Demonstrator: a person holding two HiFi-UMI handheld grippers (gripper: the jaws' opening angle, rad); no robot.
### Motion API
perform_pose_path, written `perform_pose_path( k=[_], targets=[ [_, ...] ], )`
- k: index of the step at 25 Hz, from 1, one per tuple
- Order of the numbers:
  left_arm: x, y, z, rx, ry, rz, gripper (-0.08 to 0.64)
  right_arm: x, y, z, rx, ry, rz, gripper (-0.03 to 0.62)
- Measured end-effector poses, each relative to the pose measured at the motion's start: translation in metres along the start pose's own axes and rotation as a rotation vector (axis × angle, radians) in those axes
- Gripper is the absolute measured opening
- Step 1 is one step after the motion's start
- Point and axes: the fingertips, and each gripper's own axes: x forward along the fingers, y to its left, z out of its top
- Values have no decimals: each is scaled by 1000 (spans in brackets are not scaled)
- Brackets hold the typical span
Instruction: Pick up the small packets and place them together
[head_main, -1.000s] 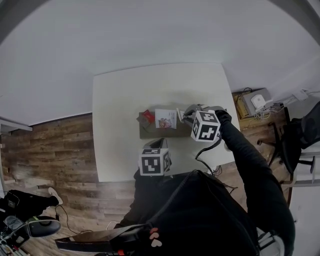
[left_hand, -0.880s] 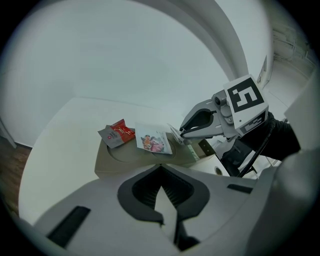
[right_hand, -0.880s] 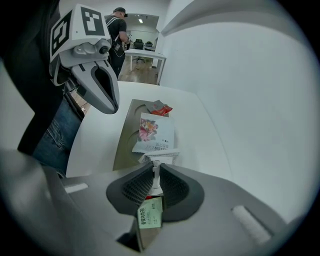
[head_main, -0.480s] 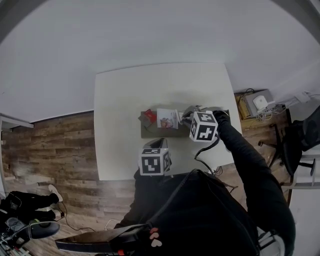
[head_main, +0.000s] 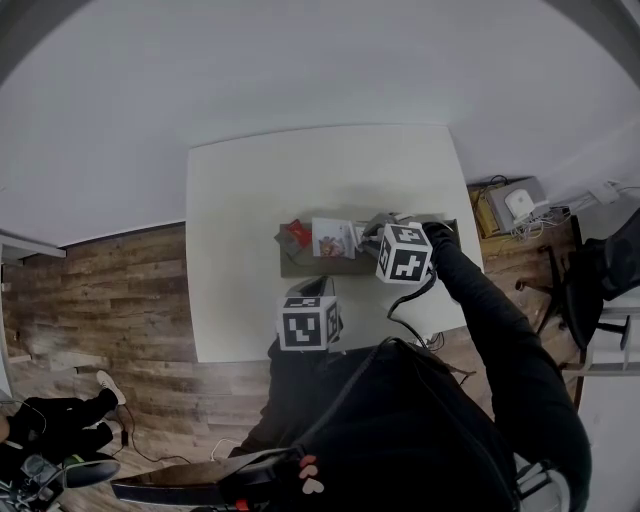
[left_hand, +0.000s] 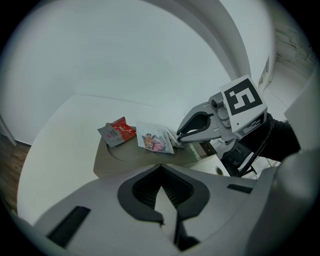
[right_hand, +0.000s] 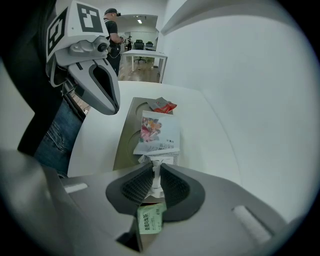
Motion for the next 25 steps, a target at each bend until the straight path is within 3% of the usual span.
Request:
perform_pose_path(
  k=[16,25],
  targets=[
    [2,1,3,0,6,-2,-1,-5,-1,-1,45,-31,22,124],
    [6,-9,3,27,18,-20,-1,-41,-16,-53,202,-24,-29,126]
  ],
)
